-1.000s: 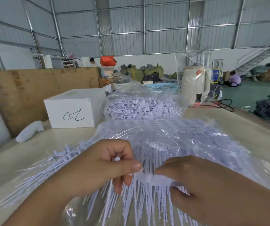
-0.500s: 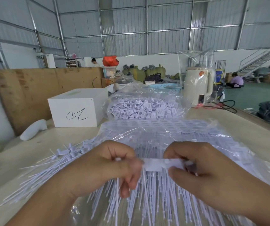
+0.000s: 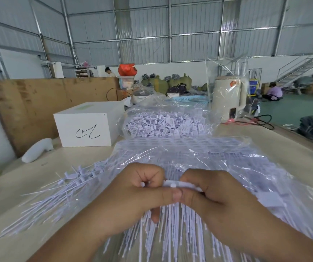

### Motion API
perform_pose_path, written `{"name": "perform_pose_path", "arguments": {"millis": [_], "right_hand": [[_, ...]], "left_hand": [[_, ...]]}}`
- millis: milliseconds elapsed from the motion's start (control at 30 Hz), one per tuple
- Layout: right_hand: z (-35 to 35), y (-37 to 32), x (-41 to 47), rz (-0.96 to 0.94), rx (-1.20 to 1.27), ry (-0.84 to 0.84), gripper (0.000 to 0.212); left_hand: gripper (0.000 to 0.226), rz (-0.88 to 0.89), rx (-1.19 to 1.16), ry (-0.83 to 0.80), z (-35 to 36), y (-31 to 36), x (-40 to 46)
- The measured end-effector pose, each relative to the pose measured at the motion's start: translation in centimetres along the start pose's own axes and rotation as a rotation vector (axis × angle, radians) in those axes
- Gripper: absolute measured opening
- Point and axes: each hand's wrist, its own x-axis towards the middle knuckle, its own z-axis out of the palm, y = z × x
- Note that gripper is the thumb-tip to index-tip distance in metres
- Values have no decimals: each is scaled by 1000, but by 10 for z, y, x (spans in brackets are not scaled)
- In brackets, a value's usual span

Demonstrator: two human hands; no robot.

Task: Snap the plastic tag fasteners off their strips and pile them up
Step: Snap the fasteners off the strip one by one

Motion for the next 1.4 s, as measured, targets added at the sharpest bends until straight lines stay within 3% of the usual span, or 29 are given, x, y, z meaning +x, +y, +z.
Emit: {"name": "perform_pose_path", "arguments": {"millis": [167, 233, 300, 400, 467, 600, 767, 900, 1033, 1133, 1233, 1300, 1400], "right_hand": [[6, -4, 4, 50, 156, 291, 34], [-4, -2, 8, 37, 255, 364, 40], [-11, 2, 6, 13, 337, 202, 40], [-7, 4, 0, -4, 500, -187, 19], [-3, 6, 0, -9, 529, -278, 21], [-3, 9, 2, 64, 450, -199, 29], [-7, 3, -2, 39, 380, -361, 22], [-17, 0, -3, 43, 59, -304, 28], [-27, -10, -8, -59, -406, -134, 37], [-28, -10, -7, 20, -275, -186, 40], [-27, -6, -5, 37, -116, -223, 34], [-28, -5, -4, 40, -39, -180, 35], [-25, -5, -1, 76, -30, -69, 34]], "left_hand": [[47, 50, -82, 266, 17, -6, 2], [46, 33, -104, 304, 18, -6, 2], [39, 0, -186, 231, 17, -4, 1], [21, -40, -271, 32, 16, 0, -1], [20, -47, -258, -47, 16, 1, -2], [15, -33, -192, -212, 10, 7, -5], [12, -114, -146, -395, 5, 10, -5], [20, -131, 12, -240, 0, 8, -3], [31, -136, -162, -137, -6, 4, -2], [37, -102, -317, -236, -10, 6, -3], [30, -72, -226, -380, -10, 10, -6], [32, -84, -163, -324, -9, 12, -7], [35, -109, -118, -72, -1, 8, -3]]}}
